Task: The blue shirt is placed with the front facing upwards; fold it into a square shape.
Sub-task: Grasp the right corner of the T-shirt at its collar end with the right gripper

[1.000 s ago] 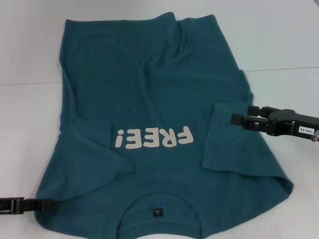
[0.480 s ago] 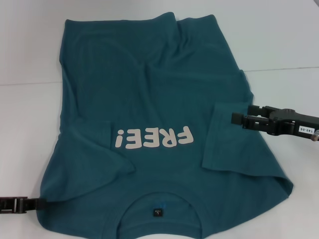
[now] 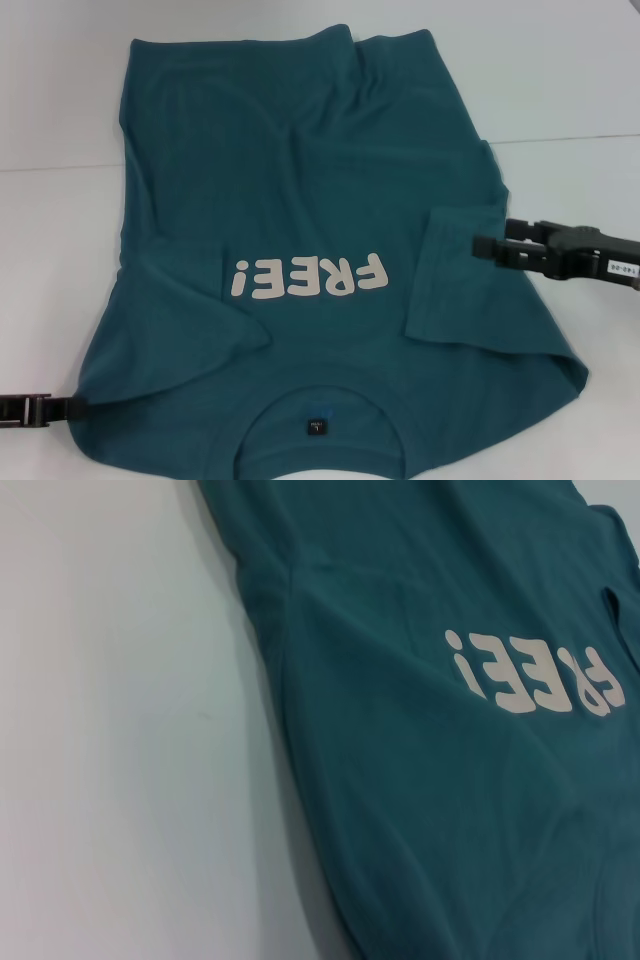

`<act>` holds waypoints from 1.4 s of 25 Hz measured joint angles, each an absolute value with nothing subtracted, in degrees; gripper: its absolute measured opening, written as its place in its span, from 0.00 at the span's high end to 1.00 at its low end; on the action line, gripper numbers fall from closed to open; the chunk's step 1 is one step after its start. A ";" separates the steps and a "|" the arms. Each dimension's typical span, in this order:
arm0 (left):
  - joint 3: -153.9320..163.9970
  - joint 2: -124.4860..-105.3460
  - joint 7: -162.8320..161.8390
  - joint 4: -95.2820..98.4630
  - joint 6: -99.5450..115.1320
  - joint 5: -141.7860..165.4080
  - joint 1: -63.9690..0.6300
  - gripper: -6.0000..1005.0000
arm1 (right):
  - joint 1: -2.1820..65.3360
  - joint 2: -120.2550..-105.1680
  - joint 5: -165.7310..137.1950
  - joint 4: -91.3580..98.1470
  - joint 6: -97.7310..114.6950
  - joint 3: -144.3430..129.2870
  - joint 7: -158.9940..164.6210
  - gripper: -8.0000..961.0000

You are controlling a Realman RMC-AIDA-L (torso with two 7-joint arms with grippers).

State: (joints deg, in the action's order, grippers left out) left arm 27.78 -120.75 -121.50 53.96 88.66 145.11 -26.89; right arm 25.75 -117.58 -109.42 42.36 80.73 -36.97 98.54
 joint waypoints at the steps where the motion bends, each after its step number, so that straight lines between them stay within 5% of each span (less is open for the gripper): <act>1: 27.63 -120.72 -121.52 53.96 88.67 145.11 -26.86 0.97 | 25.56 -117.41 -109.91 42.36 80.84 -36.99 99.15 0.04; 17: 27.33 -120.61 -121.55 54.20 88.68 145.07 -26.44 0.99 | 21.26 -111.42 -123.16 44.00 86.94 -35.24 119.13 0.04; 35: 27.33 -120.61 -121.55 54.10 88.68 144.74 -26.58 0.99 | 23.04 -111.87 -131.09 43.08 85.52 -32.05 123.35 0.04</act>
